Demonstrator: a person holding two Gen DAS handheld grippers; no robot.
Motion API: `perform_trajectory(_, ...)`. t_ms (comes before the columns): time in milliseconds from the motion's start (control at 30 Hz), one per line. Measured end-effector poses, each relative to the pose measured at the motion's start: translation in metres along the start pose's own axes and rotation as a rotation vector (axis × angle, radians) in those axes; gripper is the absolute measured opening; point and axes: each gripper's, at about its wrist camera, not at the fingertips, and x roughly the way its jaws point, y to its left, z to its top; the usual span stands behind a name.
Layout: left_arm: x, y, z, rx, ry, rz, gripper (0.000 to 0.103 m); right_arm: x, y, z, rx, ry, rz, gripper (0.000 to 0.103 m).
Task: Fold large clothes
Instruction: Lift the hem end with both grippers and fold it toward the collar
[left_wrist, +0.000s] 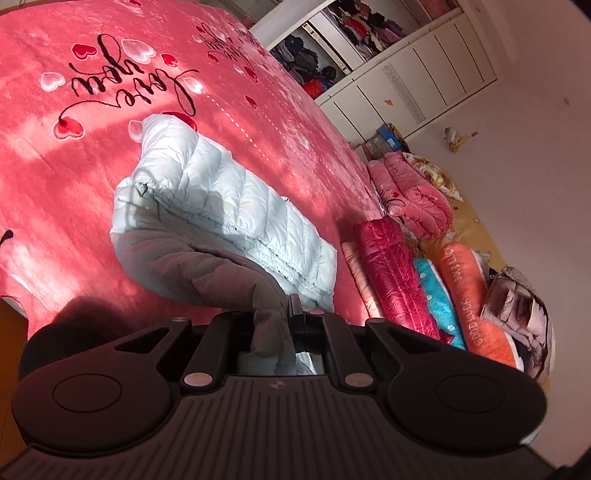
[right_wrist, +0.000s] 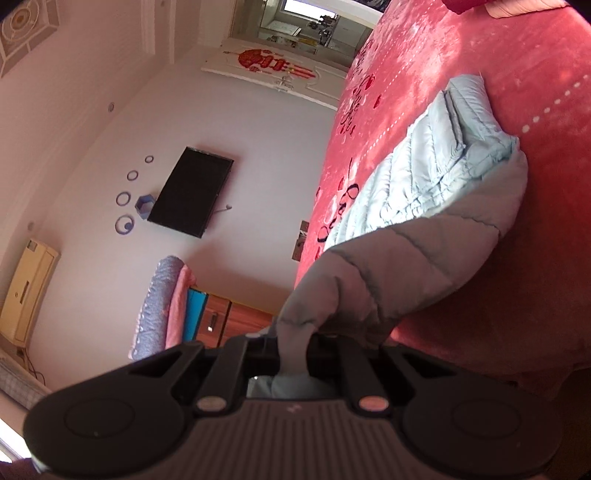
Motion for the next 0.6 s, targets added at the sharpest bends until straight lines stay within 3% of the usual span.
perform_trajectory(100, 0.011, 0.006, 0.028, -0.028, -0.047, 0.003, 0.008, 0.002, -0.004, 0.027, 0.057, -0.086, 0.023, 0.007)
perform_trajectory(233, 0.045, 0.015, 0.066, -0.095, -0.079, 0.0, 0.008, 0.01, -0.004, 0.061, 0.042, -0.156, -0.008, 0.007)
perform_trajectory(600, 0.156, 0.036, 0.14, -0.16, -0.079, 0.084, 0.011, 0.061, -0.042, 0.127, 0.1, -0.226, -0.07, 0.01)
